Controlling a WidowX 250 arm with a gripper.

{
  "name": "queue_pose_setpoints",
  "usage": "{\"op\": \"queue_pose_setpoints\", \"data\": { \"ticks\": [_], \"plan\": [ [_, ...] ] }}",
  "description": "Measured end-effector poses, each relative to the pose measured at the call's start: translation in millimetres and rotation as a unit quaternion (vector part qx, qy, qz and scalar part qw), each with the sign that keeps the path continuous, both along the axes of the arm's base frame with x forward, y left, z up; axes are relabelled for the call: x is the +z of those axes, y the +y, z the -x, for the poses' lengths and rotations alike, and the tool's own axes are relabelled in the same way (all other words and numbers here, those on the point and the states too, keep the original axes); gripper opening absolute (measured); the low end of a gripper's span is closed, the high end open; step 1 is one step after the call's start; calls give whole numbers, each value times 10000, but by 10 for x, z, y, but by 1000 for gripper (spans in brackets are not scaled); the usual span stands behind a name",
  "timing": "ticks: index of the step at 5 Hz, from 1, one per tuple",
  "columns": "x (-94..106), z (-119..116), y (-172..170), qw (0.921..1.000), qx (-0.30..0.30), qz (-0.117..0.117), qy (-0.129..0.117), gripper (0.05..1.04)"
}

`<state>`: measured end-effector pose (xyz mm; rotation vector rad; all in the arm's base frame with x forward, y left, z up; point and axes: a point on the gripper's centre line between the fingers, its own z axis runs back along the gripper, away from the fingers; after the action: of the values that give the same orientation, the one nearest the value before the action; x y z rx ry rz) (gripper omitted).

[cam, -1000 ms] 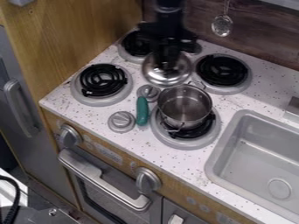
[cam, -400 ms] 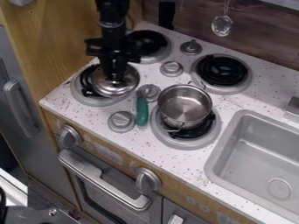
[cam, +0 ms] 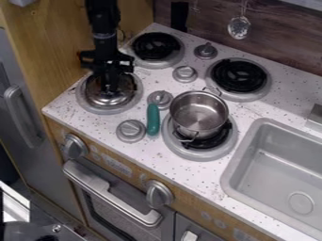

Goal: Removed the pot lid and put it on the bottom left burner

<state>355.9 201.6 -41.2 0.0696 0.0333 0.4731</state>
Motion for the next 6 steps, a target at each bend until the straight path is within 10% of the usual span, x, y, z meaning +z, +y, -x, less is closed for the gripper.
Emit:
{"op": "queue_pose_setpoints", "data": {
  "ticks": [2, 3, 4, 6],
  "plan": [
    [18, -178, 101, 9999, -1, -28, -145, 325],
    [22, -90, 20, 9999, -70, -54, -56, 619],
    [306, -44, -12, 9993, -95, -255, -270, 916],
    [838, -29, -552, 9942, -716, -431, -671, 1001]
  ]
}}
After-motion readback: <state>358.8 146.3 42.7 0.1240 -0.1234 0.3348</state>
